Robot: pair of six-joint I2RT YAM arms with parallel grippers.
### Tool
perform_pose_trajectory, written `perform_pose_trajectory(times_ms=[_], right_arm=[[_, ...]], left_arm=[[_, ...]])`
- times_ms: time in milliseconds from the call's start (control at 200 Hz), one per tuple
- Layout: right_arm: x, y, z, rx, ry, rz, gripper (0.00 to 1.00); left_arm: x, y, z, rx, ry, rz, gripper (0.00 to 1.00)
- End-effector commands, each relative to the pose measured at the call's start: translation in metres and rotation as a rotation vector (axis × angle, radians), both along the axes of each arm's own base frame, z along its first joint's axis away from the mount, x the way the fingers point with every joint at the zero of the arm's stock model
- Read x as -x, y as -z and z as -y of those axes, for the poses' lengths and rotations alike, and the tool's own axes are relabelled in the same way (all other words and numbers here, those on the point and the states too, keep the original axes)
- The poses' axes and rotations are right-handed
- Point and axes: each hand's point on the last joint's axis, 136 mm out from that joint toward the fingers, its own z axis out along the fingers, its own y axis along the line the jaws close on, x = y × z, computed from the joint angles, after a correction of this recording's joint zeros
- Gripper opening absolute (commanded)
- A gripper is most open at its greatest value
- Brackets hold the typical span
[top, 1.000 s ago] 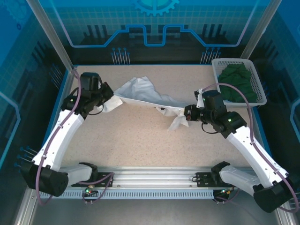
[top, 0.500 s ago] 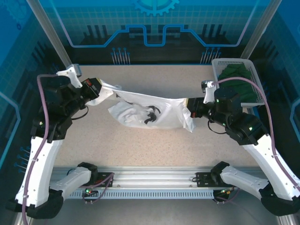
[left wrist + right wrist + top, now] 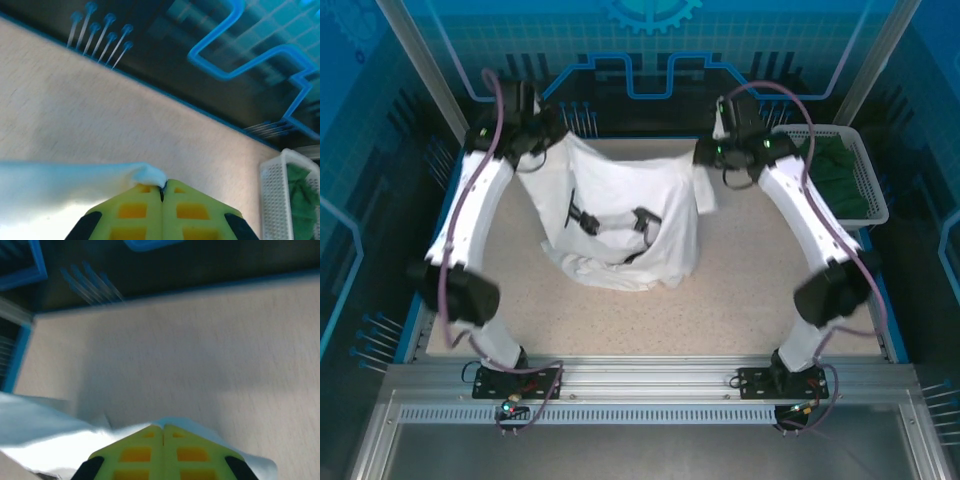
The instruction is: Fold and stack the t-shirts
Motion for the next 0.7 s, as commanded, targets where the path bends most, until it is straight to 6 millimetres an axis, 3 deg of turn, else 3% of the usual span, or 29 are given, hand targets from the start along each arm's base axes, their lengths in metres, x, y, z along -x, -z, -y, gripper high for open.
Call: perform_pose_trajectory(times_ms=[0, 40, 65, 135, 195, 200, 275, 375, 450, 515, 550, 595, 650, 695], right_arm=[[-0.004, -0.080, 0.006, -0.049, -0.048, 0.147, 0.00], [0.003, -0.121, 0.008, -0.067, -0.053, 0.268, 0.00], [0.010, -0.143, 0.011, -0.079, -0.053, 0.334, 0.00], [0.041, -0.188, 0.014, -0.098, -0.081, 0.444, 0.00], [0.070, -0.204, 0.009, -0.078, -0.131, 0.465, 0.00], [0.068, -0.194, 0.007, -0.068, -0.138, 0.436, 0.00], [0.104, -0.184, -0.004, 0.011, -0.170, 0.452, 0.00], [0.149, -0.147, -0.010, 0.027, -0.190, 0.443, 0.00], [0.172, -0.086, -0.010, 0.053, -0.197, 0.311, 0.00], [0.193, -0.021, -0.010, 0.068, -0.209, 0.172, 0.00], [0.206, 0.011, -0.010, 0.080, -0.222, 0.105, 0.00], [0.222, 0.051, -0.006, 0.107, -0.225, 0.018, 0.07], [0.243, 0.094, -0.002, 0.138, -0.238, -0.085, 0.15], [0.258, 0.119, 0.002, 0.144, -0.239, -0.155, 0.39]], left_arm=[[0.016, -0.115, 0.013, 0.002, 0.122, 0.278, 0.00], [0.030, -0.159, 0.014, 0.003, 0.141, 0.417, 0.00], [0.039, -0.175, 0.013, -0.007, 0.146, 0.472, 0.00], [0.085, -0.225, 0.015, -0.045, 0.176, 0.633, 0.00], [0.123, -0.242, 0.013, -0.053, 0.185, 0.693, 0.00], [0.124, -0.241, 0.013, -0.052, 0.187, 0.691, 0.00], [0.161, -0.233, 0.017, -0.043, 0.226, 0.700, 0.00], [0.189, -0.177, 0.018, -0.037, 0.245, 0.591, 0.01], [0.203, -0.109, 0.018, -0.018, 0.257, 0.434, 0.03], [0.220, -0.045, 0.020, -0.001, 0.274, 0.292, 0.10], [0.231, -0.011, 0.016, 0.001, 0.258, 0.208, 0.20], [0.244, 0.027, 0.004, -0.013, 0.196, 0.111, 0.44], [0.262, 0.069, -0.024, -0.057, 0.044, -0.016, 0.54], [0.281, 0.094, -0.054, -0.106, -0.121, -0.101, 0.81]])
